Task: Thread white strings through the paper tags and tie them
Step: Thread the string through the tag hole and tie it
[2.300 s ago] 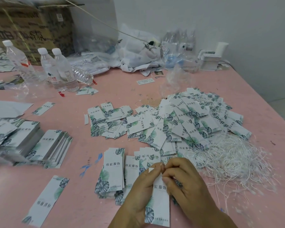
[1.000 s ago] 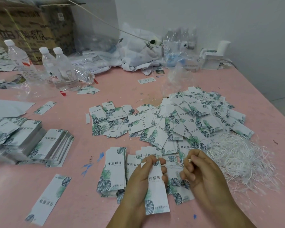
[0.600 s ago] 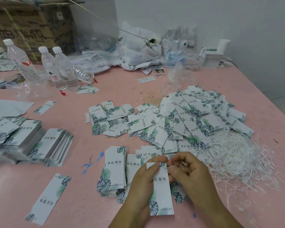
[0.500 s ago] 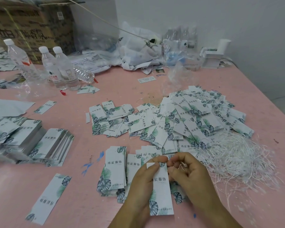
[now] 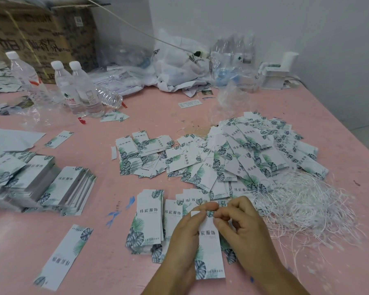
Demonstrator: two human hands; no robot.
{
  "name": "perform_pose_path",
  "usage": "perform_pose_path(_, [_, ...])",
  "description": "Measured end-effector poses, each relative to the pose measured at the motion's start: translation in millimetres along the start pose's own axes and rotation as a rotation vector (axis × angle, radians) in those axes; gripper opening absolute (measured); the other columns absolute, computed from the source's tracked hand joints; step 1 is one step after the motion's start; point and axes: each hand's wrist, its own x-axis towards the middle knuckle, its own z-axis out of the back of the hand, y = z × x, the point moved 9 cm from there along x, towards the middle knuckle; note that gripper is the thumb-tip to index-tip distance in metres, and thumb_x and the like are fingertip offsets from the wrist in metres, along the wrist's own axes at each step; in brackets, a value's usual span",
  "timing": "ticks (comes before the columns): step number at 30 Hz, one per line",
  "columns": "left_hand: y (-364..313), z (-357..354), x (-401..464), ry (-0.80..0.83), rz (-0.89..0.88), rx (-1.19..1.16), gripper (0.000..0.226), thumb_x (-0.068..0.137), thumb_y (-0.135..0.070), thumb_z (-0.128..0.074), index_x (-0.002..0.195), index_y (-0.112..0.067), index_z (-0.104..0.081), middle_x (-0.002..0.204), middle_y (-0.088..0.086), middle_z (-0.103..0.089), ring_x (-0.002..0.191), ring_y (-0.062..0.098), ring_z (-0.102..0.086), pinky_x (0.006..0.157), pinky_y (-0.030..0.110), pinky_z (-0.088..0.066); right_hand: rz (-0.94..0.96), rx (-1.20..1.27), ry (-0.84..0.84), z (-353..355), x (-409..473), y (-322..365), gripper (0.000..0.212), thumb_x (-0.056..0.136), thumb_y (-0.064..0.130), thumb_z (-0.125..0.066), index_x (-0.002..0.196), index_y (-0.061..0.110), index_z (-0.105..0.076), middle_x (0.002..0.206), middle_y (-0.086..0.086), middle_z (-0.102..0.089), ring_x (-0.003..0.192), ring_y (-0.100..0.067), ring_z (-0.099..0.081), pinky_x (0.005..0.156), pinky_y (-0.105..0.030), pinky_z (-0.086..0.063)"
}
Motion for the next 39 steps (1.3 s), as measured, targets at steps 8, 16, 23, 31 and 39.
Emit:
perform_pose_path(8, [7.0,-0.7,4.2,-0.003,0.058,-0.284,0.036,0.089,-0.006,-0.041,0.11,0.008,-0.067,0.113,0.031,-0.068,0.105,0.038,-0.069,0.077,0.041,-0.062,-0.229,0.39,-0.191,22.6,5.5,-23.6,0.013,0.095,0.017,-0.058,0.088,0.026,-0.065,0.072,0.007,-0.062,0.058,-0.013,-0.051,0.053,-0.024,-0.044])
perform_pose_path(16, [1.8,0.6,3.5,-0.001,-0.057,-0.082,0.033,0.089,-0.022,-0.054,0.116,-0.018,-0.072,0.114,0.024,-0.07,0.102,0.036,-0.069,0.091,0.05,-0.054,-0.287,0.541,-0.064,12.7,3.5,-24.1,0.014,0.091,0.012,-0.062,0.086,0.022,-0.07,0.064,-0.002,-0.062,0.05,-0.015,-0.043,0.042,-0.019,-0.035])
perform_pose_path(23, [-8.8,1.0,-2.5,-0.017,-0.209,0.158,0.036,0.083,-0.034,-0.071,0.118,-0.025,-0.07,0.111,0.018,-0.073,0.105,0.036,-0.069,0.089,0.048,-0.056,-0.204,0.377,-0.019,0.3,-2.4,-10.3,0.004,0.088,0.026,-0.069,0.086,0.029,-0.07,0.065,-0.001,-0.064,0.057,-0.004,-0.054,0.053,-0.02,-0.048])
perform_pose_path(31, [-11.8,0.7,-5.2,-0.024,-0.26,0.163,0.039,0.073,-0.03,-0.084,0.11,-0.022,-0.074,0.1,0.02,-0.075,0.094,0.037,-0.072,0.077,0.04,-0.058,-0.193,0.243,-0.025,2.3,-3.2,-8.9,0.003,0.083,0.033,-0.068,0.081,0.032,-0.069,0.064,-0.001,-0.065,0.054,-0.004,-0.052,0.051,-0.021,-0.045])
perform_pose_path(39, [-15.0,6.2,-4.7,-0.064,-0.262,0.145,0.038,0.073,-0.035,-0.071,0.105,-0.015,-0.073,0.1,0.019,-0.073,0.086,0.028,-0.068,0.077,0.04,-0.054,-0.264,0.321,-0.014,3.8,-2.7,-13.4,0.014,0.086,0.019,-0.07,0.074,0.026,-0.069,0.054,0.005,-0.059,0.05,-0.004,-0.047,0.048,-0.02,-0.042])
